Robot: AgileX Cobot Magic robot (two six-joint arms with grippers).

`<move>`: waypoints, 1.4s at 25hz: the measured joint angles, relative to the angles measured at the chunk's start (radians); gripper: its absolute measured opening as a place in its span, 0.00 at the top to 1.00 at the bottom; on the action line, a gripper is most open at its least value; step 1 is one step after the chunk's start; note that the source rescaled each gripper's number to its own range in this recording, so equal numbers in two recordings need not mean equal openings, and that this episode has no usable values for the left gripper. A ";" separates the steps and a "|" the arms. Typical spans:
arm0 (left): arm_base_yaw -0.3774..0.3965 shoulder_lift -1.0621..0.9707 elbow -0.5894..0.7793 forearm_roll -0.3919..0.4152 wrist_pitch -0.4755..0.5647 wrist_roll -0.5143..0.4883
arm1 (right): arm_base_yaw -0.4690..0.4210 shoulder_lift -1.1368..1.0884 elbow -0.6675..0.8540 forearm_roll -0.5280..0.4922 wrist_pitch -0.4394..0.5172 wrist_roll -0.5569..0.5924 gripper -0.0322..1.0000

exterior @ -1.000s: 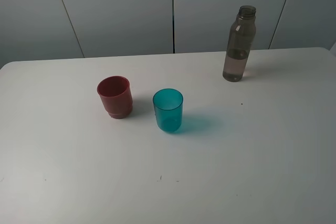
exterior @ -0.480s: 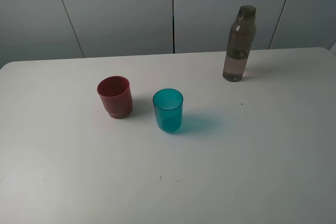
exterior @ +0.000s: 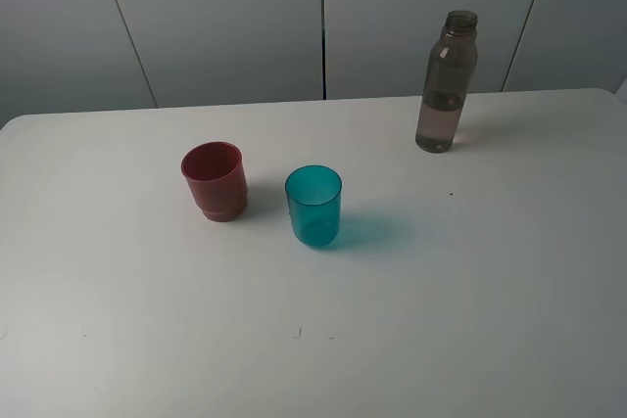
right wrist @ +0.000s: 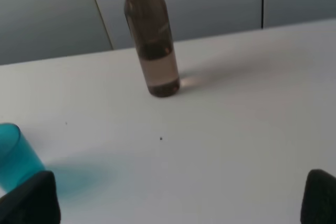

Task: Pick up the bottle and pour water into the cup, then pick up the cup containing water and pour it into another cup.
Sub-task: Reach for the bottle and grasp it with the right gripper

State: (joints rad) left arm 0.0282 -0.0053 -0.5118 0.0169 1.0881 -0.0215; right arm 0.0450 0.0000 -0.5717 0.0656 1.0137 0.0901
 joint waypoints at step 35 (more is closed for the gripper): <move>0.000 0.000 0.000 0.000 0.000 0.000 | 0.251 1.333 -0.049 0.094 -0.890 -0.127 0.02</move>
State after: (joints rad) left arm 0.0282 -0.0053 -0.5118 0.0169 1.0881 -0.0215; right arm 0.2964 1.3334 -0.6202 0.1593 0.1234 -0.0366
